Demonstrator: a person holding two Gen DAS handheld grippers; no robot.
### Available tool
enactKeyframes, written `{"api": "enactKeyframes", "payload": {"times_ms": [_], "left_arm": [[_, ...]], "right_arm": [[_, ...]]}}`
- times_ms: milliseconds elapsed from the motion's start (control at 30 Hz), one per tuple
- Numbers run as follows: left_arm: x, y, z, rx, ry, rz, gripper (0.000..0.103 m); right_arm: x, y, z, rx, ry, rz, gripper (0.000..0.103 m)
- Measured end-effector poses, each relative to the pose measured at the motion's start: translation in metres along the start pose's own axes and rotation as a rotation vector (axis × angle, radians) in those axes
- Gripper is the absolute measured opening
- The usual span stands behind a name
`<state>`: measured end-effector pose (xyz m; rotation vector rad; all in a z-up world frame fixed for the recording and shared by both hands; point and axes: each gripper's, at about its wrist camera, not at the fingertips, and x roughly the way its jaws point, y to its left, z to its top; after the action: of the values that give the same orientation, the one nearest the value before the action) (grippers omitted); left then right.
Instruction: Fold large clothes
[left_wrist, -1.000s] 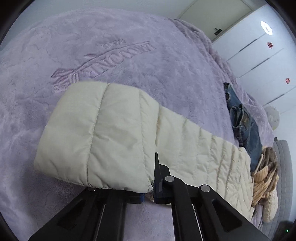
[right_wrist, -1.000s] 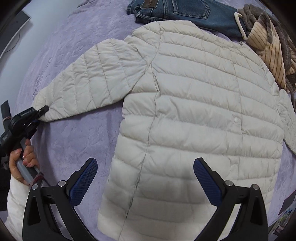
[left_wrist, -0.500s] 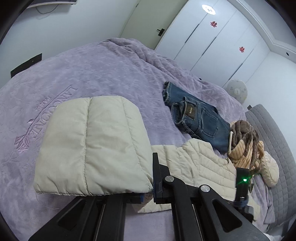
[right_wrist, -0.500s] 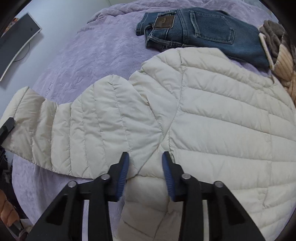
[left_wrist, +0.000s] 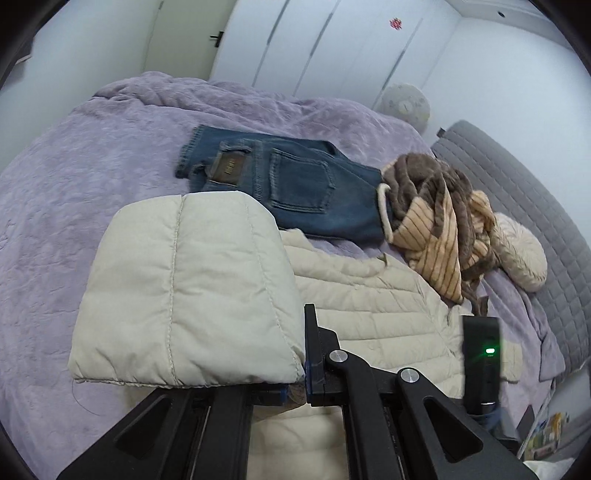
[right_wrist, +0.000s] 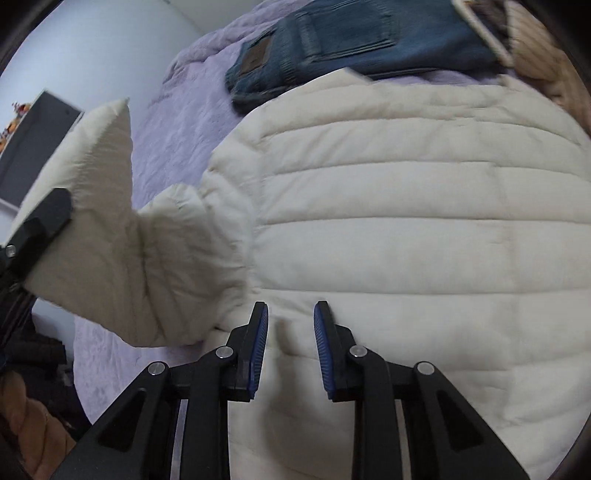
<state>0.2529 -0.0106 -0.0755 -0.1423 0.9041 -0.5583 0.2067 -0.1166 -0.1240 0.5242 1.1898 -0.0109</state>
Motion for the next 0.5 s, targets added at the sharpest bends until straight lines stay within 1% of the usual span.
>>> {"api": "enactKeyframes", "payload": {"times_ms": [67, 167, 267, 300, 367, 400, 467, 500], "left_arm": [[0.029, -0.036, -0.002, 0.079, 0.045, 0.010, 0.007], [0.075, -0.087, -0.014, 0.223, 0.123, 0.039, 0.007], [0.113, -0.127, -0.038, 0.384, 0.190, 0.100, 0.007], [0.122, -0.137, -0.047, 0.435, 0.208, 0.123, 0.007], [0.134, -0.149, -0.064, 0.518, 0.235, 0.160, 0.007], [0.135, -0.151, -0.070, 0.547, 0.238, 0.172, 0.007], [0.133, -0.155, -0.079, 0.588, 0.233, 0.189, 0.007], [0.131, -0.155, -0.081, 0.601, 0.231, 0.192, 0.011]], "right_arm": [[-0.030, -0.038, -0.003, 0.045, -0.048, -0.087, 0.028], [-0.067, -0.093, -0.013, 0.126, -0.096, -0.183, 0.028], [-0.091, -0.145, -0.026, 0.202, -0.113, -0.260, 0.028], [-0.097, -0.162, -0.030, 0.229, -0.112, -0.273, 0.028], [-0.100, -0.180, -0.035, 0.279, -0.108, -0.277, 0.028], [-0.102, -0.191, -0.039, 0.294, -0.109, -0.275, 0.028], [-0.099, -0.197, -0.035, 0.313, -0.113, -0.262, 0.028], [-0.103, -0.203, -0.044, 0.323, -0.117, -0.256, 0.028]]}}
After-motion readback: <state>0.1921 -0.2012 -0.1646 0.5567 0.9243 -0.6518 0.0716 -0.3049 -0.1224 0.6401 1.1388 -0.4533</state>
